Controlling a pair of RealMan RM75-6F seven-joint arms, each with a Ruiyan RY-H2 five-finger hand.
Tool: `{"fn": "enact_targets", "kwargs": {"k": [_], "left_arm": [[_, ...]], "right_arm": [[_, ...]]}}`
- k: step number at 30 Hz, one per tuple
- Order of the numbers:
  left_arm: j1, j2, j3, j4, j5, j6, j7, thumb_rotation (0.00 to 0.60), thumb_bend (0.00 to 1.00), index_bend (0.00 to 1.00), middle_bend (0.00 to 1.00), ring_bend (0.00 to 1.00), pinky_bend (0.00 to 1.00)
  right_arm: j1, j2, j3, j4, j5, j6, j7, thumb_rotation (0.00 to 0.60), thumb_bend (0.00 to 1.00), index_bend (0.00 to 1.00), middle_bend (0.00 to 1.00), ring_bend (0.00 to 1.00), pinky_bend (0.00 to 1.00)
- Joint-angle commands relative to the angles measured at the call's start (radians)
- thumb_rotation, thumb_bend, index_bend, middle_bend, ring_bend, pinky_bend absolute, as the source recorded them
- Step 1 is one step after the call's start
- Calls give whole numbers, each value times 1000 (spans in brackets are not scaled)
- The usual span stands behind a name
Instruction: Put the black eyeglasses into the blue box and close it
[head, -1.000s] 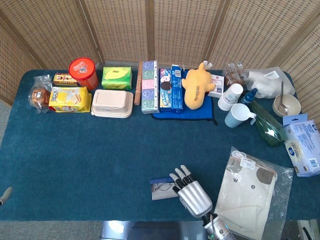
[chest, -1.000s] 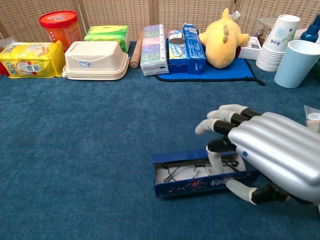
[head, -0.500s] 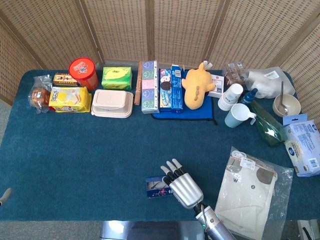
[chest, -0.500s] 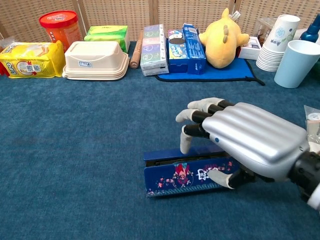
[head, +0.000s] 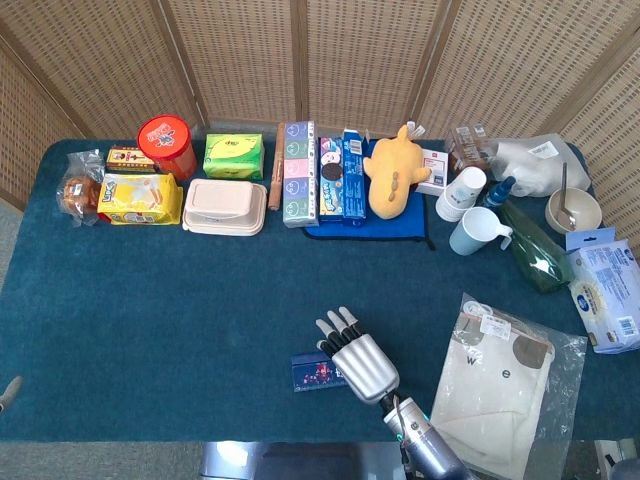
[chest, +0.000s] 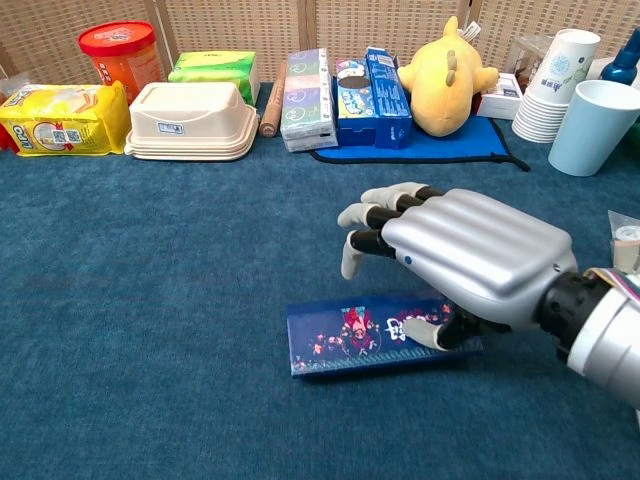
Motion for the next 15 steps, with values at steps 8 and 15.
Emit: {"fn": "enact_targets", "kwargs": {"k": [8, 15], "left_arm": [[6, -1, 1, 5, -4, 2, -5, 588, 281, 63, 95, 70, 0], [10, -6, 3, 12, -5, 1, -12, 589, 281, 63, 96, 70, 0]], "right_arm": [[57, -1, 19, 4, 73, -23, -55, 600, 282, 298, 116, 47, 101], [100, -4, 31, 6, 132, -29, -100, 600, 282, 296, 116, 46, 100]]}}
